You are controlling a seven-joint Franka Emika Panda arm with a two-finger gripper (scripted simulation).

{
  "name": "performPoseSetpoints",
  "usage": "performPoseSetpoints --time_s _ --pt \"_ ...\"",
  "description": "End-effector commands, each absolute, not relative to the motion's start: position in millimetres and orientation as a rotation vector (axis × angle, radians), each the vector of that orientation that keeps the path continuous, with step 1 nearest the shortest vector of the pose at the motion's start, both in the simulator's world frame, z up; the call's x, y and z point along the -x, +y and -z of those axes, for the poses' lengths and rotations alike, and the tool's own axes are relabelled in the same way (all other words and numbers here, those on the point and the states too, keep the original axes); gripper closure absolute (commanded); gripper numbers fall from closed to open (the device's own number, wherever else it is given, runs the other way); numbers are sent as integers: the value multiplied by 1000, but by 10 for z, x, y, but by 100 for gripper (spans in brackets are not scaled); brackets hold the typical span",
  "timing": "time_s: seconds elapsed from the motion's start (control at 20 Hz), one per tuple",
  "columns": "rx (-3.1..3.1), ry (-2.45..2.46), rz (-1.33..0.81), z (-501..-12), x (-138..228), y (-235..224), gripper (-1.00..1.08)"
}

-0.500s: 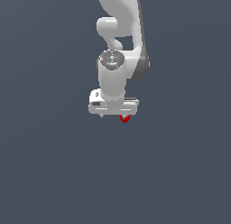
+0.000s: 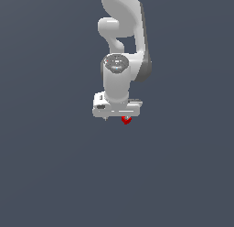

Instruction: Lift up the red cube by 0.2 meters.

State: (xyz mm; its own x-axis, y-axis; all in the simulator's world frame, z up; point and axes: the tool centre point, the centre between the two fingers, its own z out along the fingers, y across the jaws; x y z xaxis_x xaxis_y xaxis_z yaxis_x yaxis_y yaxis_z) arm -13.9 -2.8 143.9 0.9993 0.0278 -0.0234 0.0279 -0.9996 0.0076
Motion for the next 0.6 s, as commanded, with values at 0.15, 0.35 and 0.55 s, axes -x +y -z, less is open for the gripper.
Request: performPoseSetpoints --time_s 0.15,0.35,0.55 --pt "-3128 215 30 -1199 270 128 -92" --pt "-3113 397 22 -946 424 274 -92" --pt "-3085 590 13 -673 605 410 -92"
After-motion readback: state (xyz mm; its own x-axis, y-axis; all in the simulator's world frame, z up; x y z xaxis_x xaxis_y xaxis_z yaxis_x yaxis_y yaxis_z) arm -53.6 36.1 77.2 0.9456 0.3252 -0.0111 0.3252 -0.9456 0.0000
